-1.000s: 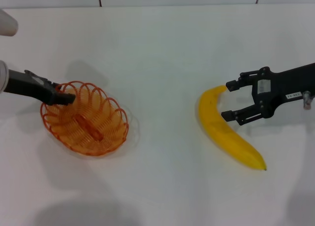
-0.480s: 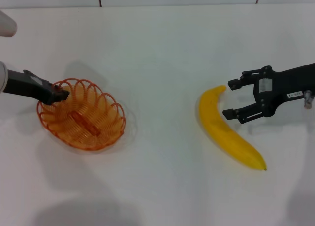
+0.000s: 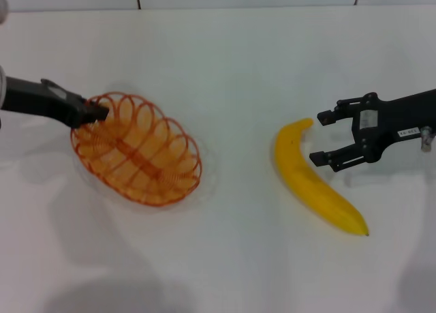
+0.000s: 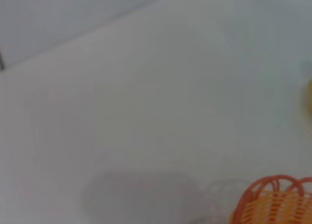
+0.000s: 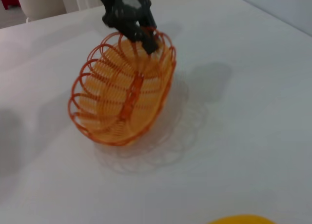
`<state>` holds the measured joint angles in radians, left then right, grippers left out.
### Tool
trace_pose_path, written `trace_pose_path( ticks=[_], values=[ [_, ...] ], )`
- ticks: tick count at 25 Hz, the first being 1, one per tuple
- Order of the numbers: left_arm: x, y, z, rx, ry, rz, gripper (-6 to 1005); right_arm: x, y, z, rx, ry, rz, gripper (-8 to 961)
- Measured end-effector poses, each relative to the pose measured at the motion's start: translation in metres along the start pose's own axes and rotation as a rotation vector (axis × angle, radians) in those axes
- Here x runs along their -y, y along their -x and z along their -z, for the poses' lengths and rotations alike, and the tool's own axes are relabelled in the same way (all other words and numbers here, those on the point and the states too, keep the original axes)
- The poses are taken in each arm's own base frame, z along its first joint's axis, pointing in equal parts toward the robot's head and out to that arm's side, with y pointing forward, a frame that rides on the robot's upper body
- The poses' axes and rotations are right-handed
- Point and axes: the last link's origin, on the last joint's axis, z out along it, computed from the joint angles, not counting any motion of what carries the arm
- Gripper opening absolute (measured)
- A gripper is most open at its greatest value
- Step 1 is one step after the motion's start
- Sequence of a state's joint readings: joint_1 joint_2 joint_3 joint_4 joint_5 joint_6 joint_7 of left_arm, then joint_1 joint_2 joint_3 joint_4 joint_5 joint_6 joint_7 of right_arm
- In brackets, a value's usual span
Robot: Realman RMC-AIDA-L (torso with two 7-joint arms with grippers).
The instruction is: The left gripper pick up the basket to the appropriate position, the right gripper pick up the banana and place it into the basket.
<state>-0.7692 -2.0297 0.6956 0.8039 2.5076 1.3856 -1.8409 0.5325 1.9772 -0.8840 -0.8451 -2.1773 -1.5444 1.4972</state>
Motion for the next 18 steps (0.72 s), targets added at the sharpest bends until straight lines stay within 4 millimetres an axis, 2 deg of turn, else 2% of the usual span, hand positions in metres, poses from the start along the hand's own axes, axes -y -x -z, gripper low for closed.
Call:
trace_pose_path(
  ticks=[9, 18],
  values=[
    [-0.003, -0.005, 0.007, -0.169, 0.031, 0.101, 91, 0.001, 0.002, -0.001, -0.002, 0.002, 0.006, 889],
    [0.001, 0.007, -0.019, -0.249, 0.003, 0.248, 98, 0.000, 0.001, -0.002, -0.022, 0.009, 0.013, 888]
  ],
)
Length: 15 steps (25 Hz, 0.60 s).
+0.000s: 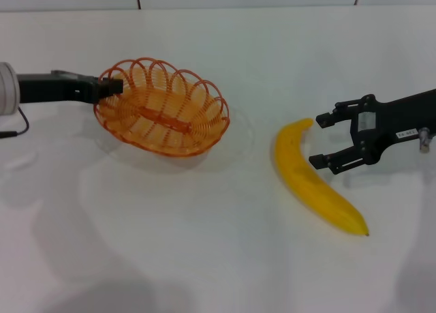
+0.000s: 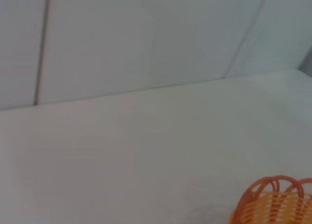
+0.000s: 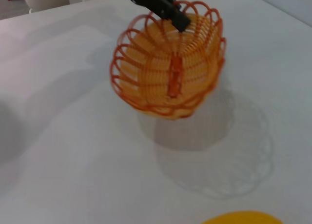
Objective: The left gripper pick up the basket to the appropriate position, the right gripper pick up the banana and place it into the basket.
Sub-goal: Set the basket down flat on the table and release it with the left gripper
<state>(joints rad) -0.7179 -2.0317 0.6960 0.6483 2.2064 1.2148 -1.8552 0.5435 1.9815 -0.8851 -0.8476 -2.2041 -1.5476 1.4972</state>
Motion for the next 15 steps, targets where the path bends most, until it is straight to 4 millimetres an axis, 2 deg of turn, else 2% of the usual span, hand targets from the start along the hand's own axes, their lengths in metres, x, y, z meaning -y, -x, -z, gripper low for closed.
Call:
trace_pose_path(
  ticks=[7, 15],
  values=[
    [0.006, 0.018, -0.011, -0.015, -0.047, 0.076, 114, 0.000, 0.003, -0.001, -0.005, 0.008, -0.002, 889],
    [0.005, 0.031, -0.020, -0.039, -0.055, 0.124, 131, 0.000, 0.003, -0.002, -0.010, 0.012, -0.003, 888]
  ],
)
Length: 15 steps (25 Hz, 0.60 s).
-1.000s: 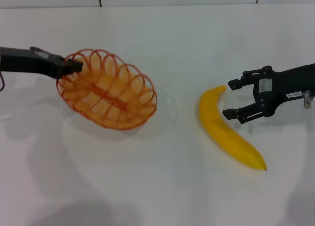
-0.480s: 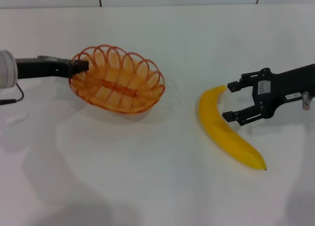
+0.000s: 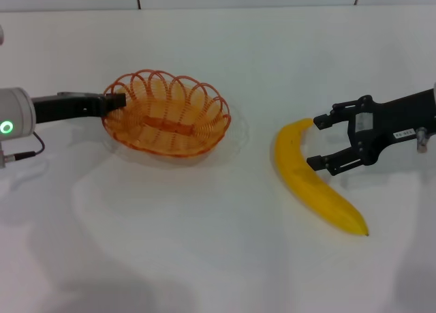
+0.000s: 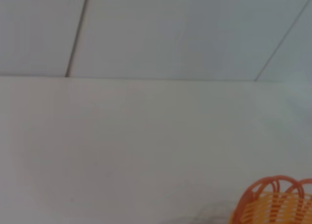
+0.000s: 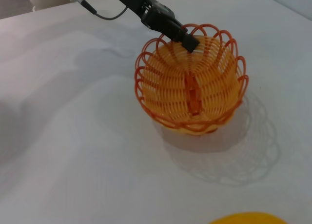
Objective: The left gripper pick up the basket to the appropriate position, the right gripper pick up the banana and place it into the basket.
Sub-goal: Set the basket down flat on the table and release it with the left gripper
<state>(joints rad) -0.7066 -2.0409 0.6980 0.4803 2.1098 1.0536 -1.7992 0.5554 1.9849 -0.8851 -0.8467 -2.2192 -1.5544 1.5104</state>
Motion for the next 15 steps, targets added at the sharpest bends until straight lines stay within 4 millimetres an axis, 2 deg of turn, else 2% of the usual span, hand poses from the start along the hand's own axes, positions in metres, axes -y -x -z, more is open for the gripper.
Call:
trace_pose_path(
  ticks=[5, 15],
  values=[
    [0.003, 0.010, -0.004, 0.003, -0.021, 0.024, 143, 0.000, -0.001, 0.000, -0.006, 0.002, -0.006, 888],
    [0.005, 0.018, -0.007, 0.014, -0.044, 0.030, 165, 0.000, 0.000, -0.001, -0.009, 0.001, -0.007, 889]
  ],
)
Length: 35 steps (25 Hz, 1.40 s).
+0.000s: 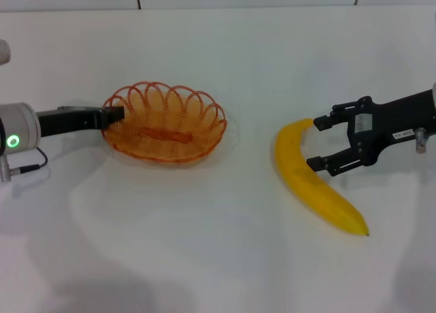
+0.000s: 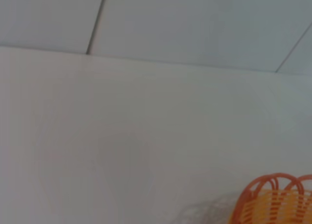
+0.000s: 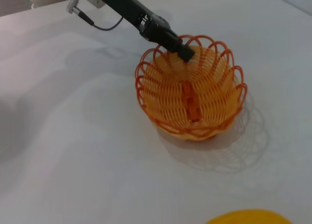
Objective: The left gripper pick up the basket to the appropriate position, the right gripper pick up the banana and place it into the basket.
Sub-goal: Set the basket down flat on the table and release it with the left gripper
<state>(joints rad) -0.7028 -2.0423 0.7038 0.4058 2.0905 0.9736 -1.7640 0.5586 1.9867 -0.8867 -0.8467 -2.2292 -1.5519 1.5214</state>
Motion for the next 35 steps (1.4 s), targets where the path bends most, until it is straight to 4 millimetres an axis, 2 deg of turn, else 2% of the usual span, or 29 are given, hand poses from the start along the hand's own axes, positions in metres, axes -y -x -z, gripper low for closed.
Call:
trace_pose_path(
  ticks=[16, 21, 26, 34, 35],
  values=[
    [0.000, 0.004, -0.001, 0.005, -0.002, -0.012, 201, -0.001, 0.000, -0.002, -0.005, 0.003, 0.004, 888],
    [0.001, 0.002, 0.000, 0.003, -0.006, -0.083, 212, -0.001, 0.000, -0.003, -0.004, 0.004, 0.002, 889],
    [0.004, -0.006, 0.005, -0.016, -0.018, -0.157, 441, -0.002, 0.000, -0.003, -0.004, 0.005, 0.002, 889],
    [0.002, -0.014, 0.013, -0.083, 0.009, -0.277, 722, -0.001, 0.000, -0.002, 0.004, 0.001, -0.003, 888],
    [0.001, -0.014, 0.017, -0.107, 0.023, -0.295, 722, -0.001, 0.000, -0.002, 0.005, 0.000, -0.003, 888]
  ],
)
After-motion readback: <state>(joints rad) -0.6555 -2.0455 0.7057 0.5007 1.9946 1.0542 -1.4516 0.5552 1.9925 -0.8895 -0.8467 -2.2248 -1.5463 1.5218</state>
